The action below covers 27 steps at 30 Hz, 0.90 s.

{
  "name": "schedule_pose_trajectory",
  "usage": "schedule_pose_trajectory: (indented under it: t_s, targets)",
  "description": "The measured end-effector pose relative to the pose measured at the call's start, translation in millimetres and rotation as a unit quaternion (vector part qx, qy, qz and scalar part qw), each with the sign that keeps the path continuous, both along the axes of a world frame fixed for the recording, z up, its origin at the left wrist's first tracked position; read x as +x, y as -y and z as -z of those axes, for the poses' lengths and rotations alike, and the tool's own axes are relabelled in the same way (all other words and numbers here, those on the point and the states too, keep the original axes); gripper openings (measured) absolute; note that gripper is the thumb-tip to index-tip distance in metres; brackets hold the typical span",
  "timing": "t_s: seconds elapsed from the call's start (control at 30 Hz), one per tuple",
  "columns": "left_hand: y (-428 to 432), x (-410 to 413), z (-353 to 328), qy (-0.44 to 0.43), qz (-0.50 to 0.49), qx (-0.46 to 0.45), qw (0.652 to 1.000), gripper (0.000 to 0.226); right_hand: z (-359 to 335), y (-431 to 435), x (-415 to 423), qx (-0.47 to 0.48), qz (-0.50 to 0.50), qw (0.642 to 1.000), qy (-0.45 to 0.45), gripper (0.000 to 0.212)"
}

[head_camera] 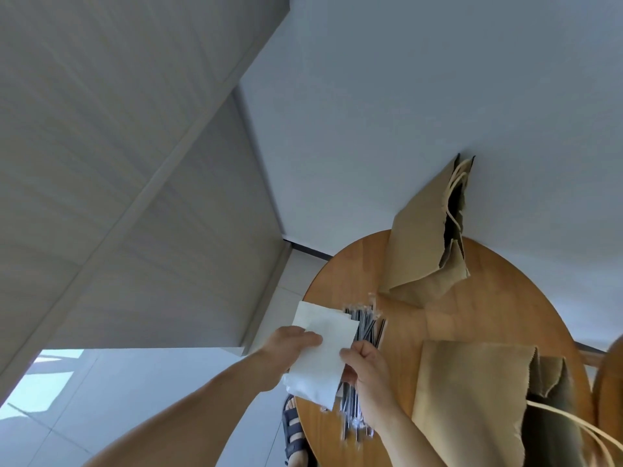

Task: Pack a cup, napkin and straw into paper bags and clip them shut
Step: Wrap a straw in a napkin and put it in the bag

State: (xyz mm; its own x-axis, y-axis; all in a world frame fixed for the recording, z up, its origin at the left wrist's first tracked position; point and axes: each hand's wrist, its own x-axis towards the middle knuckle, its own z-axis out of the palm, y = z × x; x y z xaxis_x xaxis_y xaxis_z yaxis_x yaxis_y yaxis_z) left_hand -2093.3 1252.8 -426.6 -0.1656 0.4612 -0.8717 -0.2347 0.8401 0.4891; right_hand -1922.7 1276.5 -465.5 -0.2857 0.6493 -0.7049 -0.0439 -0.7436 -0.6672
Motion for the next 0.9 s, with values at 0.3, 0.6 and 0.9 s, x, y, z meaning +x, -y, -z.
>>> schedule_pose_trajectory:
  t_s: [0.3,0.6,0.9]
  targets:
    - [2,-2,-5,-0.098,0.001,0.037,0.994,0.010,34,-13,0,0.106,-0.161,0.889,0.415,0.031]
    - [-3,2,-11,-0.131,0.016,0.075,0.988,0.010,23,-26,7,0.091,-0.161,0.882,0.434,0.040]
    - [-28,22,-68,-0.155,0.060,0.161,0.973,0.022,-74,-35,19,0.289,-0.056,0.908,0.300,0.013]
